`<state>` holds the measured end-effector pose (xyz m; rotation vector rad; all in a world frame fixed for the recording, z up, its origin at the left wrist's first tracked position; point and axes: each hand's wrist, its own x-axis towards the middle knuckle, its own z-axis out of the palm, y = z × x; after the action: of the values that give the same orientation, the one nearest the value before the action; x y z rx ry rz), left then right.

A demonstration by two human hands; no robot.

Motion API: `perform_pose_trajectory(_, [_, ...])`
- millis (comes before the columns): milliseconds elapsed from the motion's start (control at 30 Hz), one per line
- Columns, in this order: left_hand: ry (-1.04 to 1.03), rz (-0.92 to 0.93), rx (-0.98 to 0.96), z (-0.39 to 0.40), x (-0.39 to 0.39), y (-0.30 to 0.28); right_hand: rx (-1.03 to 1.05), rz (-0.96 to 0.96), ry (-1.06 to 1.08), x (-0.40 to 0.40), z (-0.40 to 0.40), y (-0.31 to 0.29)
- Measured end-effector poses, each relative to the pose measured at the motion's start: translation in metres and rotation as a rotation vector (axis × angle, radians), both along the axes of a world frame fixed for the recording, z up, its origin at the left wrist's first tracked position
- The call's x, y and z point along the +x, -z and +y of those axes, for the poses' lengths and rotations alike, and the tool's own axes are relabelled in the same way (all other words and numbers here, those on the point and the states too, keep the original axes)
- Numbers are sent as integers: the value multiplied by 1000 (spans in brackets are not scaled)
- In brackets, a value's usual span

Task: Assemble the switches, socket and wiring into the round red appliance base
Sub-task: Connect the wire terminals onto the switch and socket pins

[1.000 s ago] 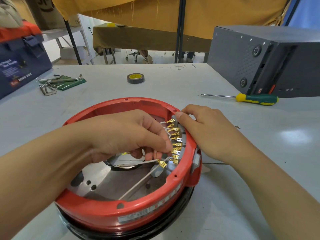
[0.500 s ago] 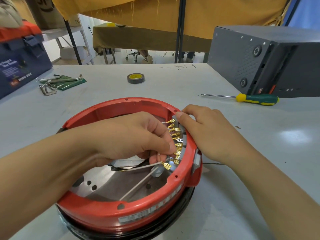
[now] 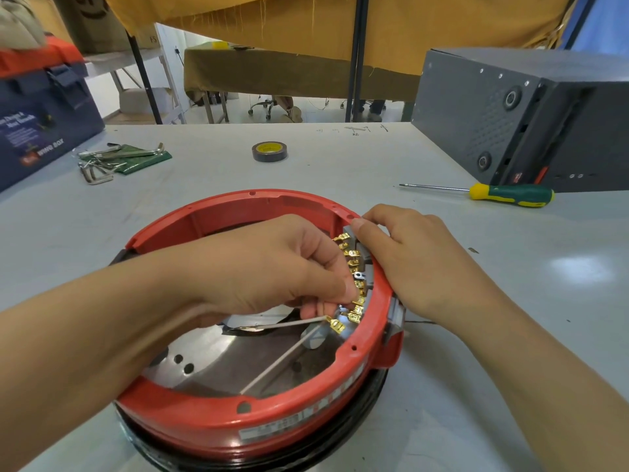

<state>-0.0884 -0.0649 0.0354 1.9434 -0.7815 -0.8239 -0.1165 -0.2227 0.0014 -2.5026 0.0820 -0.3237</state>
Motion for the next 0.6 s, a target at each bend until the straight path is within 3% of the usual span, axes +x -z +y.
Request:
perform_pose_trajectory(233, [7, -3, 27, 1, 2, 0, -39, 11, -48, 0, -5, -1])
perform_pose_trajectory(467, [18, -6, 64, 3, 4, 0, 184, 413, -410, -4, -37, -17])
perform_pose_trajectory(600, [21, 3, 71, 3, 5, 0, 289, 498, -528, -7, -48, -18])
